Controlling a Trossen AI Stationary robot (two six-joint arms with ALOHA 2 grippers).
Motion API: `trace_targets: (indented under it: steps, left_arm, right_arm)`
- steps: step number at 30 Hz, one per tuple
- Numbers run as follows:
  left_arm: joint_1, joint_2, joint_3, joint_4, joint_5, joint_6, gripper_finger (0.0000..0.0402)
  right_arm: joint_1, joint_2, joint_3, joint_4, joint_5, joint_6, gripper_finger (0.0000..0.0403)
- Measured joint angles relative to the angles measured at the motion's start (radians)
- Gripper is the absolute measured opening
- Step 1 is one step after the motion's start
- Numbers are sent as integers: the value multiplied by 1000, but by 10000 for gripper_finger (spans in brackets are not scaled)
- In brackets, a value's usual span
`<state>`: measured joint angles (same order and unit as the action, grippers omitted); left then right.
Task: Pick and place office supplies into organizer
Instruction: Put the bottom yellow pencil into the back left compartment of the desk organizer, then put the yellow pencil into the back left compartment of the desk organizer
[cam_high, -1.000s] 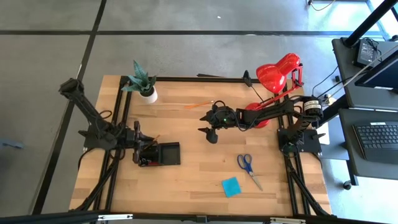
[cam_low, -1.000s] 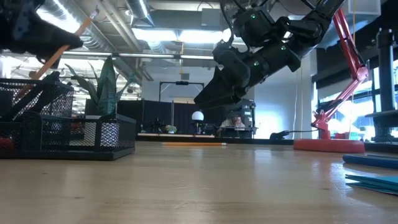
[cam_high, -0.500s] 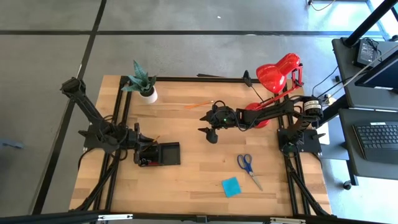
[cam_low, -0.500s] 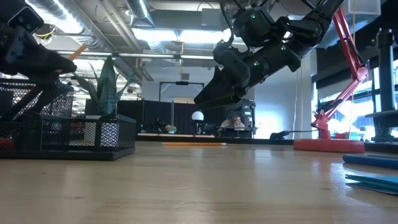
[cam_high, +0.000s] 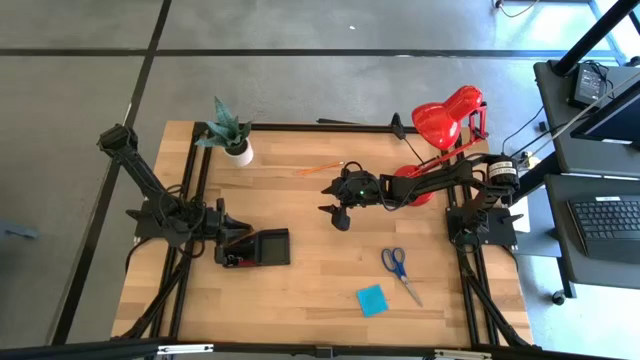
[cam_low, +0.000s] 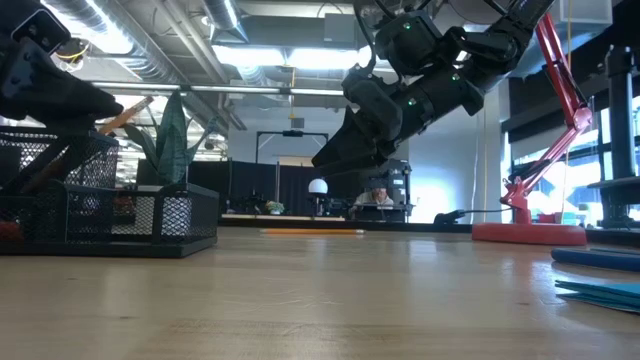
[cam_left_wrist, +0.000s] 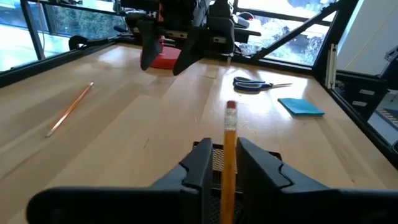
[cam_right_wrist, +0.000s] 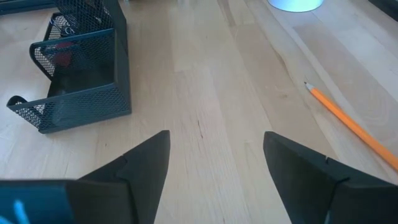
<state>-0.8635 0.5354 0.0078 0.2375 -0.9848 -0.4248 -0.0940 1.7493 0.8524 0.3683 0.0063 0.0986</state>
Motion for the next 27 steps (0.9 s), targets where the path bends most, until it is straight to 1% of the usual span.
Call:
trace_targets:
  steps: [2, 4, 7, 9, 12, 16, 19, 24, 26, 27]
  left_arm:
    - [1, 0, 0, 20, 0, 7, 73]
    - [1, 0, 2, 60, 0, 51, 78]
    - [1, -1, 31, 111, 1, 170, 85]
    - [1, -2, 59, 113, 0, 252, 88]
    - [1, -1, 108, 112, -41, 329, 92]
    - [1, -2, 163, 112, -181, 325, 90]
    - [1, -2, 185, 112, -259, 319, 87]
    - [10, -2, 190, 111, -308, 322, 82]
    - [27, -2, 190, 105, -308, 318, 80]
    - [37, -2, 190, 104, -307, 318, 80]
  right_arm:
    - [0, 0, 0, 0, 0, 0, 261]
    - [0, 0, 0, 0, 0, -1, 261]
    - [0, 0, 0, 0, 0, -4, 261]
    - [0, 0, 0, 0, 0, -5, 261]
    - [0, 0, 0, 0, 0, -28, 261]
    - [0, 0, 0, -1, 0, -48, 261]
    - [-10, -1, 0, -21, -1, 31, 261]
    - [-94, -1, 1, -73, -16, 81, 261]
    - [-129, -1, 1, -73, -42, 69, 261]
    - [-140, -1, 1, -58, -46, 36, 261]
